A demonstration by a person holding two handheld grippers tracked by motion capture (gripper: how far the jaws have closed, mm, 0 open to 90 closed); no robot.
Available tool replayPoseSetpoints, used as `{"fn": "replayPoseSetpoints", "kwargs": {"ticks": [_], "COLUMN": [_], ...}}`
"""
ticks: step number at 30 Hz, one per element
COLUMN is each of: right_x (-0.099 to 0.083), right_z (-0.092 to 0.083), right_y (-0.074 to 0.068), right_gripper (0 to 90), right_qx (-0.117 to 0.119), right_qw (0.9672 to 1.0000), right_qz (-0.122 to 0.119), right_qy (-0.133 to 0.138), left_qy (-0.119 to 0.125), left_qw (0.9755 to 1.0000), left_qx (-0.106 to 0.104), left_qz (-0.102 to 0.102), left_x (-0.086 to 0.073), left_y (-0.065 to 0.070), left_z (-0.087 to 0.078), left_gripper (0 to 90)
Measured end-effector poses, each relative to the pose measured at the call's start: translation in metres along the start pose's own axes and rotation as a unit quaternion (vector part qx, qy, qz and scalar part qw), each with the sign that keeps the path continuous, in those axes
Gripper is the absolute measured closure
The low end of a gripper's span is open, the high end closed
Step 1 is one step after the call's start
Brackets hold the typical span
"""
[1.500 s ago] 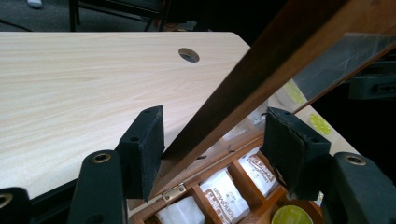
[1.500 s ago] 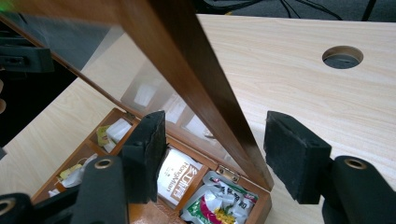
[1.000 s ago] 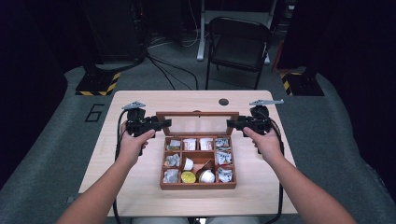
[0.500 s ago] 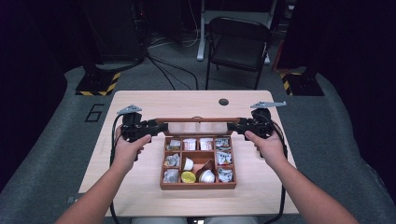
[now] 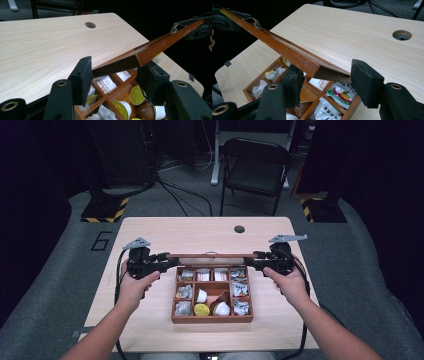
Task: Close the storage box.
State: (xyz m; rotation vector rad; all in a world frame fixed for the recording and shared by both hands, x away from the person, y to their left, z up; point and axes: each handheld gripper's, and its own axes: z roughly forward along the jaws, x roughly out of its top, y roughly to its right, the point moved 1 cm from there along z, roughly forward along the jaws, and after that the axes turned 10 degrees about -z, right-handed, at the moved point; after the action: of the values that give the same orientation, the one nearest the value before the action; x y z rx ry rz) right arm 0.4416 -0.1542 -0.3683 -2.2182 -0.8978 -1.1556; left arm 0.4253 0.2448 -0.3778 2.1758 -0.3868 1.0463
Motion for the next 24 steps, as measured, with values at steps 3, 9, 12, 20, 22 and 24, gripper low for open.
{"fn": "replayPoseSetpoints", "kwargs": {"ticks": [3,9,12,20,22,24], "right_x": [-0.003,-0.009,-0.013,-0.02,-0.024,-0.026], "right_z": [-0.002,-0.005,-0.007,-0.009,-0.01,-0.011], "right_y": [-0.002,-0.005,-0.008,-0.011,-0.014,-0.017], "right_gripper": [45.8,46.9,47.5,47.5,47.6,47.7], "right_qx": [0.002,0.003,0.002,0.004,0.004,0.003], "right_qw": [1.0,1.0,1.0,1.0,0.9999,0.9999], "right_qz": [0.002,0.0,0.0,-0.004,-0.011,-0.014], "right_qy": [0.002,0.002,0.002,0.001,-0.001,-0.002], "left_qy": [-0.004,-0.001,-0.001,-0.001,-0.004,-0.006], "left_qw": [1.0,1.0,1.0,0.9999,0.9997,0.9997], "left_qx": [0.003,0.003,0.0,-0.001,-0.001,-0.002], "left_qz": [0.005,0.009,0.007,0.016,0.022,0.024], "left_x": [-0.003,-0.01,-0.014,-0.024,-0.028,-0.03], "left_y": [0.002,0.004,0.004,0.007,0.008,0.009], "left_z": [-0.001,-0.005,-0.006,-0.01,-0.011,-0.012], "left_gripper": [46.1,47.2,47.5,47.2,47.1,47.1]}}
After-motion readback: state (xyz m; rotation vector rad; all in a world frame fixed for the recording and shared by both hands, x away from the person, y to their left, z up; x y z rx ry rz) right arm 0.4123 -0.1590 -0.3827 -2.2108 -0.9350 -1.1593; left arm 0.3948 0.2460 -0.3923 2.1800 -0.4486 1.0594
